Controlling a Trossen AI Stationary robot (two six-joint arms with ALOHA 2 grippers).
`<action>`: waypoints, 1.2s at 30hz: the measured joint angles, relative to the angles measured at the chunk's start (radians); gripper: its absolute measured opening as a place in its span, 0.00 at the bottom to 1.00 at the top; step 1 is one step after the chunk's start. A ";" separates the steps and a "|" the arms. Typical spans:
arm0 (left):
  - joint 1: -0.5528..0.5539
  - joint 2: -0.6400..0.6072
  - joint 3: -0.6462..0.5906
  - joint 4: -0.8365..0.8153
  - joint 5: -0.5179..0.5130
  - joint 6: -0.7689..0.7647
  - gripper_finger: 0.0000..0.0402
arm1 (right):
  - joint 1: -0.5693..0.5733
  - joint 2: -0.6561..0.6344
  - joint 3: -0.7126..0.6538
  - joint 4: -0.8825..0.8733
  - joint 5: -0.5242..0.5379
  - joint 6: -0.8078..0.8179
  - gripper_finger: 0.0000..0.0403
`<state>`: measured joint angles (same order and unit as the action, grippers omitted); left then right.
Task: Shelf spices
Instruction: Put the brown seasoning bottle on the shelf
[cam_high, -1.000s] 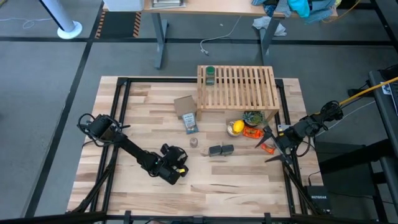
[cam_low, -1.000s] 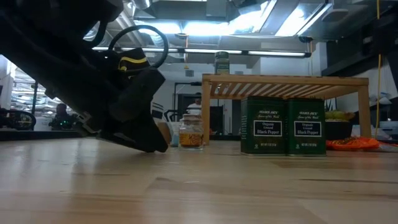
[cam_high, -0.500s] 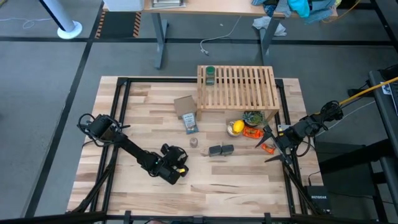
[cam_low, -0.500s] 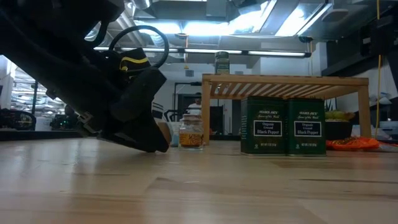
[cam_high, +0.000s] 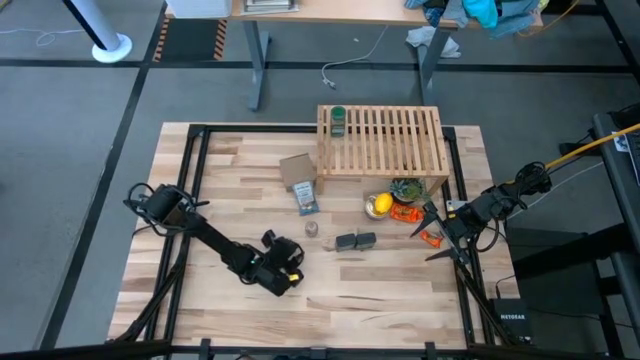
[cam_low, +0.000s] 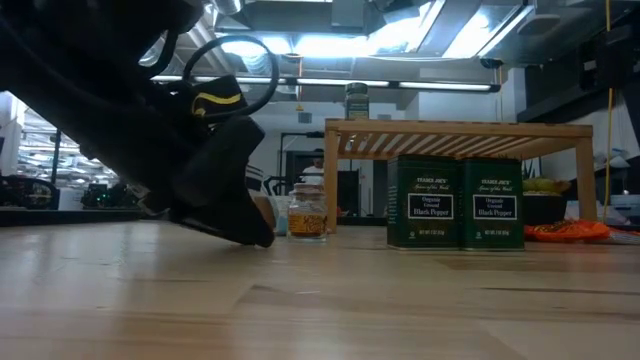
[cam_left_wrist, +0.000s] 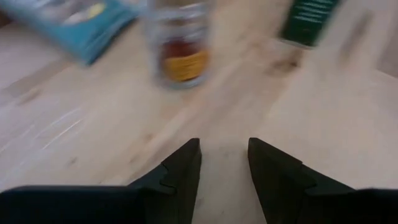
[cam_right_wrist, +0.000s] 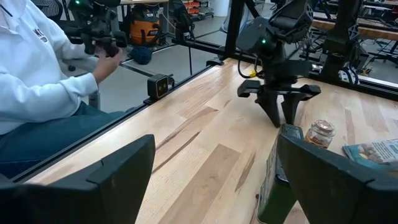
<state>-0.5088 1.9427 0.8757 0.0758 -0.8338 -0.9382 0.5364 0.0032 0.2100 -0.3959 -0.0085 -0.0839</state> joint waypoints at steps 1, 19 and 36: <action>0.001 0.001 0.000 0.034 0.008 0.055 0.33 | 0.000 0.000 0.000 0.000 0.000 0.000 0.85; 0.057 0.000 0.001 0.053 -0.058 0.317 0.43 | 0.000 0.000 0.000 -0.006 -0.001 0.000 0.85; 0.082 -0.002 0.002 0.041 -0.117 0.271 0.80 | 0.000 0.000 0.000 -0.005 -0.001 0.000 0.85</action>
<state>-0.4265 1.9411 0.8776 0.1165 -0.9509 -0.6671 0.5364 0.0032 0.2100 -0.4011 -0.0099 -0.0837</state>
